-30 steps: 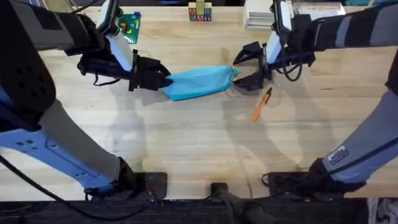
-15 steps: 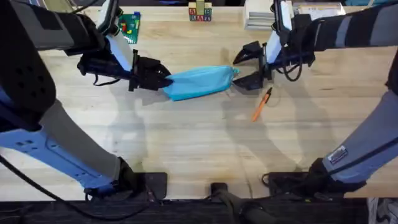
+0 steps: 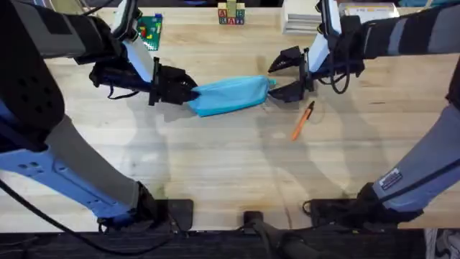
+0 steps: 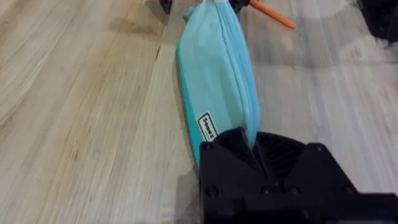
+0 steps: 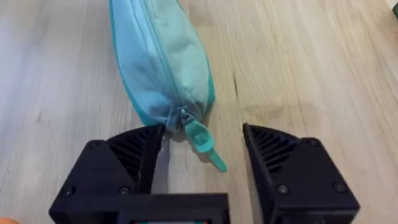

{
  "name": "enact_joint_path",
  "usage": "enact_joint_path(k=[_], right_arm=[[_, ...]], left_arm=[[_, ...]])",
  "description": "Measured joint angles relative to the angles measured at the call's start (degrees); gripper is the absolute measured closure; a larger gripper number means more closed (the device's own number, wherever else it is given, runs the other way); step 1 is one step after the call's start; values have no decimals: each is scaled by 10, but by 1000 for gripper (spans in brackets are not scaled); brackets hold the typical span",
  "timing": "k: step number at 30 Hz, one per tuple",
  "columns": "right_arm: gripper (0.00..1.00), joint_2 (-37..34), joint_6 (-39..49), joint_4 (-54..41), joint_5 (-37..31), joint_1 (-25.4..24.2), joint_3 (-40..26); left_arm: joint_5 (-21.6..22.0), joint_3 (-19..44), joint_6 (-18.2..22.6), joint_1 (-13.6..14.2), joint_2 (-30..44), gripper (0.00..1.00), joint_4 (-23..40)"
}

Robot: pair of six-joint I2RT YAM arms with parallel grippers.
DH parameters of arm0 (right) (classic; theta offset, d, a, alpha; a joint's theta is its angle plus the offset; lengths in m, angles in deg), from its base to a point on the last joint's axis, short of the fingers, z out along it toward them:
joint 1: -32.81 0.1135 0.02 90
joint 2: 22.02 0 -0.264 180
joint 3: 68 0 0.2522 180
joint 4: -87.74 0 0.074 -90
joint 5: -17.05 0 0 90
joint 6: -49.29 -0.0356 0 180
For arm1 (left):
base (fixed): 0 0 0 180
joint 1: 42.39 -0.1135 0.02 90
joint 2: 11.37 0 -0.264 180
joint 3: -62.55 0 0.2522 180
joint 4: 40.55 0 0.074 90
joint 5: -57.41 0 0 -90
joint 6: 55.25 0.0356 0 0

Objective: Unzip the bag, pick up the pens from the table one at a time and place them inside, then zip the bag closed.

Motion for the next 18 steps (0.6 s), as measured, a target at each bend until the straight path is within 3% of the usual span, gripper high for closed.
enact_joint_path(k=[2, 3, 11, 14, 15, 18], right_arm=[[247, 0, 0, 0, 2, 0, 0], [314, 0, 0, -2, 2, 0, 0], [425, 0, 2, -5, 2, 0, 0], [835, 0, 3, -7, 7, 1, 0], [923, 0, 3, -6, 7, 1, 0], [968, 0, 2, -5, 9, 1, 0]], left_arm=[[0, 0, 0, 0, 0, 959, 0], [0, 0, 0, 0, 0, 959, 0], [0, 0, 0, 0, 0, 959, 0], [0, 0, 0, 0, 0, 959, 0], [0, 0, 0, 0, 0, 959, 0], [0, 0, 0, 0, 0, 959, 0]])
